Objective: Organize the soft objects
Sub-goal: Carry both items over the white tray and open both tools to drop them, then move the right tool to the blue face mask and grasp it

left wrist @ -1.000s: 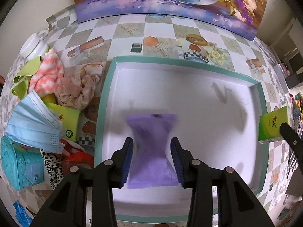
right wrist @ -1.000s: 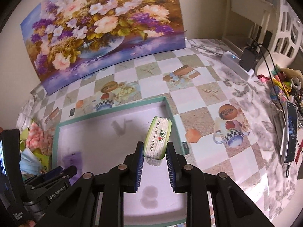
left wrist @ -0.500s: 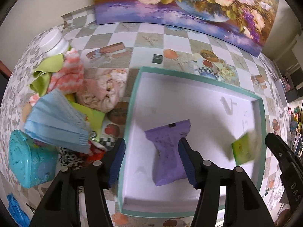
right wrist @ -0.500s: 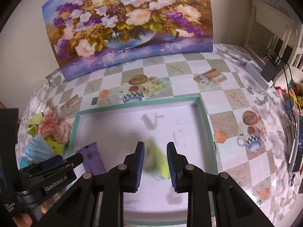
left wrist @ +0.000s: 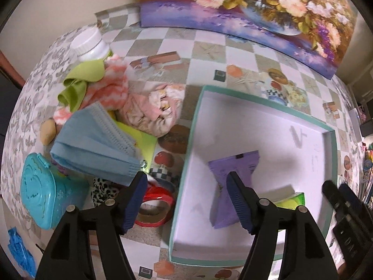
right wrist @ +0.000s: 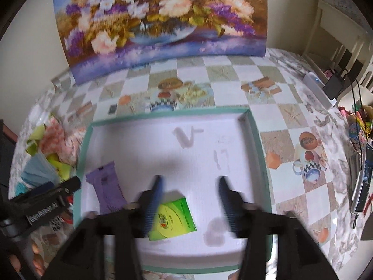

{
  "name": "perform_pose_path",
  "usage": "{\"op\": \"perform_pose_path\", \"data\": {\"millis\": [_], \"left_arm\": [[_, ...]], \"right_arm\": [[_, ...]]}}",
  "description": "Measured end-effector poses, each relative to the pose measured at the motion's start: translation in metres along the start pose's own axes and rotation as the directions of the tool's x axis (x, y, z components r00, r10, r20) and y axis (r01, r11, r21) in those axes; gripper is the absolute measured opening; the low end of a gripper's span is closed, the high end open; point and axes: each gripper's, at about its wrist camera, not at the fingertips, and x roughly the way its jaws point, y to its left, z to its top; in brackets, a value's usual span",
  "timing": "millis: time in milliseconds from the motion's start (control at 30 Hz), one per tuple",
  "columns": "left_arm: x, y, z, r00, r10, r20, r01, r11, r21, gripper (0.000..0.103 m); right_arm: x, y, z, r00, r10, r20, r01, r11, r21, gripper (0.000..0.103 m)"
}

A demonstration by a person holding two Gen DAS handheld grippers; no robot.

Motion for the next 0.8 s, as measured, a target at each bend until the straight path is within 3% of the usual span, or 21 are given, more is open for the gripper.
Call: {"op": "perform_pose_path", "data": {"millis": [33,100,167,267,600,800], "left_arm": [[0.0,0.002,0.0,1.0,0.005,-0.001,-0.005,1.0,-0.006,0.075],[-0.001,0.006,0.001,1.0,0.008,0.011,-0.008,1.0,-0.017,0.09],[-0.004,0.008,0.002,1.0,0.008,0.023,-0.007,1.0,-0.025,0.09],[-0.005,0.012,0.002,1.0,0.012,0.026,-0.011,0.999,-0.036,0.092],[-0.008,0.027,0.006,1.0,0.0,0.031,0.002,0.998,-0.065,0.092],[-0.026,0.047,0.012,0.999,-0.01,0.054,0.013,0.997,-0.073,0.092]], "right_arm": [[0.002,0.001,-0.002,1.0,-0.004,-0.007,0.004,1.0,-0.007,0.063],[0.005,0.005,-0.003,1.0,-0.017,-0.019,0.017,1.0,-0.026,0.072],[0.008,0.01,-0.005,0.999,-0.04,-0.022,0.038,0.998,-0.047,0.089],[0.01,0.016,-0.007,0.997,-0.072,-0.019,0.07,0.994,-0.079,0.102],[0.005,0.022,-0.006,0.998,-0.065,-0.002,0.064,0.994,-0.085,0.103],[-0.013,0.031,-0.004,1.0,0.013,0.026,-0.011,0.998,-0.068,0.103]]}}
